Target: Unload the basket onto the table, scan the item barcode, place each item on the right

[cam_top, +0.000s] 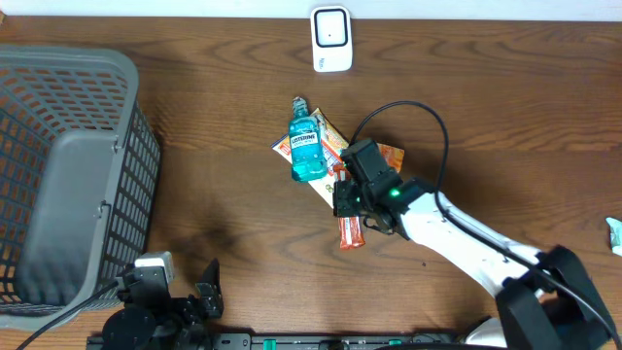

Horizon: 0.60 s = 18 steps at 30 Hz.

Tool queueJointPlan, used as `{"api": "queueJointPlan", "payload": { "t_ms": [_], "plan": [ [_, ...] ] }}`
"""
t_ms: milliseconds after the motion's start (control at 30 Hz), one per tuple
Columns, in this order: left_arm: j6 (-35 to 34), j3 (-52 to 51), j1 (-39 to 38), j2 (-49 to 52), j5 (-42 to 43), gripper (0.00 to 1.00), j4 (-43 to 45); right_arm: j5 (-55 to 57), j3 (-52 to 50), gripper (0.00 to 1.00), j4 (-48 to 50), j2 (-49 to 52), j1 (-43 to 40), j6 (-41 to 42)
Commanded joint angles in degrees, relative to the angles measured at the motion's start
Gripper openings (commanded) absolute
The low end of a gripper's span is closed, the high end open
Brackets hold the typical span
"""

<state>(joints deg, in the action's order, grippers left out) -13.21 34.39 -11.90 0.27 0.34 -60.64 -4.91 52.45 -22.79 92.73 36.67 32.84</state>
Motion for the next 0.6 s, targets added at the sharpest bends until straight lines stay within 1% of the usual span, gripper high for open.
{"api": "queueJointPlan", "payload": {
  "t_ms": [0,133,300,400,433,467,500,533,567],
  "plan": [
    [0.9,0.2,-0.2,0.0,0.5,0.99,0.0,1.4,0.1,0.01,0.8,2.2,0.5,0.1],
    [0.9,0.2,-0.2,0.0,0.5,0.99,0.0,1.1,1.1,0.01,2.1,0.9,0.2,-0.8],
    [0.9,0.2,-0.2,0.0,0.5,0.99,0.0,-3.3,4.3,0.02,-1.7,-4.9,-0.9,-1.9],
    [0.9,0.2,-0.2,0.0,0.5,0.99,0.0,-3.4,4.3,0.17,-7.0,-9.6,-1.8,-2.4],
    [0.9,0.2,-0.2,0.0,0.5,0.99,0.0,-3.2,4.3,0.23,-8.7,-10.5,-2.1,-3.1],
    [0.9,0.2,-0.2,0.0,0.5,0.99,0.0,-2.8,4.1,0.32,-10.1,-11.1,-2.4,-3.5],
    [0.9,0.2,-0.2,0.0,0.5,0.99,0.0,-2.8,3.8,0.49,-11.1,-11.6,-2.7,-4.6],
    [0.9,0.2,-0.2,0.0,0.5,0.99,0.0,-2.8,3.4,0.62,-11.5,-11.6,-2.9,-5.7],
    [0.9,0.2,-0.2,0.0,0.5,0.99,0.0,-2.8,2.9,0.67,-11.5,-11.6,-3.1,-6.2]
  ]
}}
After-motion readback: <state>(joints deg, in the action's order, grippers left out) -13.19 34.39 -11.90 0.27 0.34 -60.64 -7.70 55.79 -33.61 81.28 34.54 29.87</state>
